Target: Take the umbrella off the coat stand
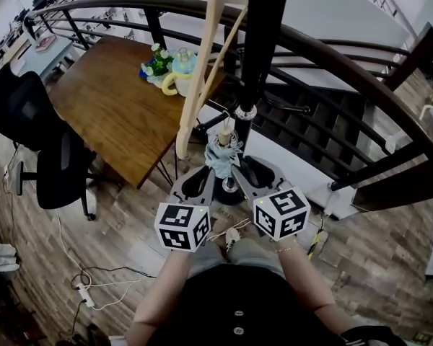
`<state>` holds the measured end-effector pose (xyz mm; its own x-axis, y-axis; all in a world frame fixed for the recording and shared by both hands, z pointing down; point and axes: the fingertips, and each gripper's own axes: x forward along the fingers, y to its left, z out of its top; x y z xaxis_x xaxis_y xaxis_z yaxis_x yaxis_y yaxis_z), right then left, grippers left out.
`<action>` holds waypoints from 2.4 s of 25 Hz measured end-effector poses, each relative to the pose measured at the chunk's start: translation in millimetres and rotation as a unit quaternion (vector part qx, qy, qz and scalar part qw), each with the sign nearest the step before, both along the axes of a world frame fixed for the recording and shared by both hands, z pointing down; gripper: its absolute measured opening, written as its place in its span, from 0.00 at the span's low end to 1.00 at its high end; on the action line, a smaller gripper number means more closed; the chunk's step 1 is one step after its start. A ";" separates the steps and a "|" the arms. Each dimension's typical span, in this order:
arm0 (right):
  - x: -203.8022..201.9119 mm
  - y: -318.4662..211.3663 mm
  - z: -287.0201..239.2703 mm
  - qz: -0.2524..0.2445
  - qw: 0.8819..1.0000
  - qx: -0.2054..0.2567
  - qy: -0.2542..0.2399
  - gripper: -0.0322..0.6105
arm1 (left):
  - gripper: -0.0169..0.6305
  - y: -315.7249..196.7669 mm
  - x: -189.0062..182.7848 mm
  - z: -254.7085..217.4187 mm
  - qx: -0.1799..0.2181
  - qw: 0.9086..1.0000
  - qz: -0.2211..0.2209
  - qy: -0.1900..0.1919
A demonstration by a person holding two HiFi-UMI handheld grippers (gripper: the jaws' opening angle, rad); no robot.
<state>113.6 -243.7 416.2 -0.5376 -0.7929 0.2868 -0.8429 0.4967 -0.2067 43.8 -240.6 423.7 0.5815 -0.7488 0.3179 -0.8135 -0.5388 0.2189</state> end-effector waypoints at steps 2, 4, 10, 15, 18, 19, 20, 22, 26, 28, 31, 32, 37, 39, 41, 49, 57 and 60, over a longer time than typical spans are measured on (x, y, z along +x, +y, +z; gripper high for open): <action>-2.0 -9.6 2.5 -0.014 1.000 0.004 0.005 0.28 | 0.07 -3.0 -2.8 2.3 -0.003 1.000 -0.013 0.000; -5.0 -20.3 3.9 -0.024 1.000 0.009 0.010 0.29 | 0.07 -6.0 -6.3 3.7 -0.004 1.000 -0.025 0.001; -15.2 -52.7 8.2 -0.040 0.999 0.028 0.023 0.32 | 0.07 -9.0 -7.7 7.6 -0.008 0.999 -0.039 -0.003; -23.9 -70.1 12.9 -0.051 0.997 0.034 0.038 0.34 | 0.07 -12.9 -13.0 9.6 -0.011 0.998 -0.056 -0.004; -28.2 -75.1 19.0 -0.054 0.997 0.034 0.041 0.34 | 0.07 -13.1 -15.7 10.7 -0.014 0.998 -0.063 -0.004; -28.8 -76.8 20.3 -0.053 0.997 0.035 0.042 0.34 | 0.07 -13.3 -16.6 10.7 -0.014 0.998 -0.065 -0.004; -29.4 -78.7 20.8 -0.053 0.997 0.037 0.041 0.34 | 0.07 -13.5 -17.7 10.7 -0.014 0.998 -0.067 -0.004; -31.3 -82.4 20.6 -0.056 0.997 0.041 0.038 0.34 | 0.07 -14.7 -19.6 11.3 -0.015 0.997 -0.071 -0.004; -33.8 -87.1 25.1 -0.063 0.996 0.045 0.049 0.32 | 0.07 -17.8 -19.4 15.3 -0.020 0.997 -0.074 -0.008; -33.4 -88.0 25.3 -0.062 0.995 0.050 0.053 0.25 | 0.07 -19.1 -18.9 16.2 -0.022 0.997 -0.075 -0.009; -33.0 -88.1 23.9 -0.062 0.995 0.058 0.056 0.25 | 0.07 -19.8 -18.4 16.6 -0.023 0.997 -0.079 -0.008; -32.6 -87.6 23.9 -0.061 0.995 0.061 0.058 0.25 | 0.07 -19.4 -18.2 17.2 -0.023 0.997 -0.079 -0.008; -31.5 -83.6 23.6 -0.056 0.994 0.066 0.064 0.25 | 0.07 -18.2 -18.4 19.4 -0.026 0.997 -0.074 -0.007; -31.5 -83.1 23.0 -0.052 0.995 0.063 0.063 0.25 | 0.07 -19.7 -19.4 17.6 -0.025 0.997 -0.071 -0.009; -30.2 -81.9 22.8 -0.047 0.995 0.060 0.061 0.25 | 0.07 -21.1 -19.8 15.7 -0.024 0.997 -0.068 -0.012; -24.4 -71.5 18.0 -0.023 0.997 0.058 0.050 0.25 | 0.07 -16.1 -20.5 5.8 -0.008 0.999 -0.047 -0.013; -36.5 -65.7 -2.0 -0.029 0.996 0.074 0.047 0.25 | 0.07 -14.4 -21.1 -1.5 -0.002 0.999 -0.032 -0.012; -46.6 -59.3 -4.9 -0.037 0.995 0.076 0.048 0.25 | 0.07 -12.0 -26.5 -5.3 0.001 0.999 -0.030 -0.011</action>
<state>67.0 -302.9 411.3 -0.5723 -0.7902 0.2192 -0.8150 0.5777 -0.0450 17.3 -252.6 418.4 0.5279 -0.7835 0.3276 -0.8493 -0.4889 0.1994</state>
